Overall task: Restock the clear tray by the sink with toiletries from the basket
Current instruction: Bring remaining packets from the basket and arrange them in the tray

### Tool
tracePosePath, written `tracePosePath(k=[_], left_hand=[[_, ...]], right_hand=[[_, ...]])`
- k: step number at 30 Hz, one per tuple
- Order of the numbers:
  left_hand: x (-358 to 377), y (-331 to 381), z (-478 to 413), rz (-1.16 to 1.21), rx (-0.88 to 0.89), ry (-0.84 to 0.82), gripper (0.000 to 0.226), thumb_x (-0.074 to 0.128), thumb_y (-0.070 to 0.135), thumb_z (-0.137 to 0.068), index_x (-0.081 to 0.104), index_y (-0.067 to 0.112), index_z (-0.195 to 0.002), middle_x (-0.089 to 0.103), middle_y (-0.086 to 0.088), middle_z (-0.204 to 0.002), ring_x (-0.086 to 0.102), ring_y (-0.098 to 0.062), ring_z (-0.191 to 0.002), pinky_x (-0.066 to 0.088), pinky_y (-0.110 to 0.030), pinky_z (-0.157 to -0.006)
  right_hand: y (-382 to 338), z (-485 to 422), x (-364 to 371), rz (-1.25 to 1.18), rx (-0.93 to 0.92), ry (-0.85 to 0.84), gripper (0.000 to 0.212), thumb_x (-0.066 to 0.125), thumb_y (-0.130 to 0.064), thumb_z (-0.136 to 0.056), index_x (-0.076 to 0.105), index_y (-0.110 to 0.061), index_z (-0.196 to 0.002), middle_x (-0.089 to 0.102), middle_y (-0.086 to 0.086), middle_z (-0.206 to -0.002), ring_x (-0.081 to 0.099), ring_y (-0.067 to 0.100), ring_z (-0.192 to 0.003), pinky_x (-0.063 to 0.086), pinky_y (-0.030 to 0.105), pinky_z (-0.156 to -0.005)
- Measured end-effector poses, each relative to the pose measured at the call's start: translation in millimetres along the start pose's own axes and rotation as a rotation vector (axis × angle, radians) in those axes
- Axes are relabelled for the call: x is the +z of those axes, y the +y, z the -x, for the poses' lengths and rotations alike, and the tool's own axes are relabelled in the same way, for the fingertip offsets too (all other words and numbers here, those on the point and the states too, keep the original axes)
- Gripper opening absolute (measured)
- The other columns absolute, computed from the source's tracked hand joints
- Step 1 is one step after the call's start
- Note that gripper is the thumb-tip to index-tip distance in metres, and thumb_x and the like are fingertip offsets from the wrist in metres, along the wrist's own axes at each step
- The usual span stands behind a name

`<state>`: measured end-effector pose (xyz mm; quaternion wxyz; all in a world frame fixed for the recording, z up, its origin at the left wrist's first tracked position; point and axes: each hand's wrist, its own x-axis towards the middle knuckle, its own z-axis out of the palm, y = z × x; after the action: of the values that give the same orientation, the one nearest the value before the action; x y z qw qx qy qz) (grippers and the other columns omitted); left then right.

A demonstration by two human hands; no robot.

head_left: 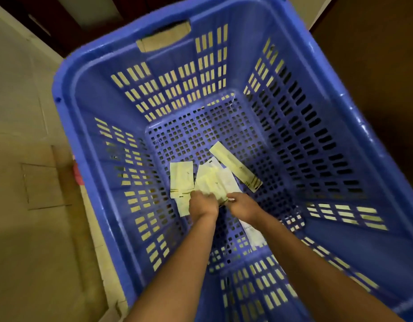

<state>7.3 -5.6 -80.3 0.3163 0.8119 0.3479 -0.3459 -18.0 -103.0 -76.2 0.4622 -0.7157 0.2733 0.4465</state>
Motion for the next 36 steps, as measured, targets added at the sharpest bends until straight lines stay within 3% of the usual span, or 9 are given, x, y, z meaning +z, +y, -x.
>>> tracePosePath(k=[2,6,11,14,19,21,23,28,36], left_hand=[[5.4,2.3,-5.0,0.115,-0.032,0.042,0.039,0.058,0.022,-0.091,0.044,0.005,-0.123,0.058,-0.017,-0.119,0.058,-0.037,-0.106,0.049,-0.039,-0.084],[12.8,2.8,-15.0,0.162,-0.074,0.085,0.026,0.065,0.023,-0.086,0.053,0.010,-0.104,0.058,-0.014,-0.115,0.059,-0.035,-0.098,0.052,-0.041,-0.083],[13.4,-3.7,-11.8,0.169,-0.015,0.012,0.026,0.047,0.015,-0.096,0.032,0.015,-0.075,0.034,-0.002,-0.068,0.037,-0.025,-0.064,0.030,-0.029,-0.056],[7.9,-12.7,-5.6,0.096,0.021,0.017,0.015,0.041,0.010,-0.097,0.036,0.012,-0.082,0.037,0.000,-0.067,0.038,-0.020,-0.061,0.031,-0.029,-0.056],[3.3,-25.4,7.3,0.172,0.023,-0.133,0.021,0.042,0.012,-0.096,0.049,0.014,-0.076,0.053,-0.005,-0.074,0.044,-0.016,-0.059,0.036,-0.025,-0.053],[0.2,-19.8,9.1,0.134,0.075,-0.069,0.025,0.043,0.020,-0.098,0.056,0.012,-0.079,0.057,-0.002,-0.076,0.051,-0.019,-0.065,0.039,-0.026,-0.059],[-3.5,-9.2,5.1,0.070,0.114,0.042,0.018,0.048,0.022,-0.097,0.058,0.009,-0.104,0.060,-0.002,-0.098,0.059,-0.027,-0.088,0.044,-0.030,-0.068],[-6.7,13.9,-16.5,-0.184,0.212,0.127,0.059,0.063,0.023,-0.088,0.033,0.008,-0.137,0.040,-0.011,-0.140,0.039,-0.032,-0.128,0.043,-0.042,-0.095],[4.3,16.9,-32.4,-0.359,0.243,0.089,0.066,0.069,0.018,-0.083,0.031,0.007,-0.136,0.040,-0.011,-0.140,0.037,-0.031,-0.128,0.038,-0.039,-0.100]], right_hand=[[-1.5,-5.0,-0.7,0.006,-0.005,0.023,0.045,0.039,-0.014,-0.100,0.034,0.001,-0.142,0.045,0.020,-0.140,0.053,0.034,-0.111,0.045,0.036,-0.090],[-2.4,-12.2,-1.5,0.029,-0.021,0.046,0.046,0.040,-0.015,-0.099,0.033,-0.007,-0.144,0.044,0.015,-0.142,0.054,0.015,-0.082,0.041,0.023,-0.065],[-0.3,-13.7,-2.7,0.031,-0.008,0.165,0.044,0.044,-0.016,-0.097,0.036,-0.013,-0.140,0.056,0.005,-0.077,0.044,0.017,-0.052,0.037,0.029,-0.048],[-5.6,-10.1,-4.8,0.012,-0.013,0.165,0.040,0.051,-0.020,-0.094,0.045,-0.011,-0.132,0.065,0.013,-0.092,0.059,0.025,-0.070,0.051,0.039,-0.066],[-12.4,0.2,-2.5,-0.234,0.072,0.070,0.031,0.062,-0.011,-0.088,0.057,0.002,-0.115,0.064,0.010,-0.114,0.060,0.026,-0.104,0.049,0.037,-0.092],[-11.0,0.0,-5.4,-0.230,0.080,0.150,0.031,0.063,-0.010,-0.087,0.058,0.002,-0.115,0.066,0.010,-0.102,0.061,0.027,-0.098,0.051,0.036,-0.084],[-10.0,2.0,-14.0,-0.253,0.079,0.277,0.029,0.064,-0.012,-0.087,0.060,0.000,-0.114,0.065,0.009,-0.093,0.060,0.027,-0.093,0.050,0.035,-0.079],[-1.4,7.8,-42.6,-0.503,0.022,0.408,0.027,0.066,-0.005,-0.084,0.062,0.000,-0.111,0.067,0.017,-0.106,0.063,0.030,-0.093,0.053,0.042,-0.083],[3.1,3.8,-55.2,-0.605,0.018,0.393,0.029,0.060,-0.006,-0.089,0.058,0.000,-0.117,0.063,0.013,-0.105,0.058,0.023,-0.089,0.047,0.034,-0.079]])
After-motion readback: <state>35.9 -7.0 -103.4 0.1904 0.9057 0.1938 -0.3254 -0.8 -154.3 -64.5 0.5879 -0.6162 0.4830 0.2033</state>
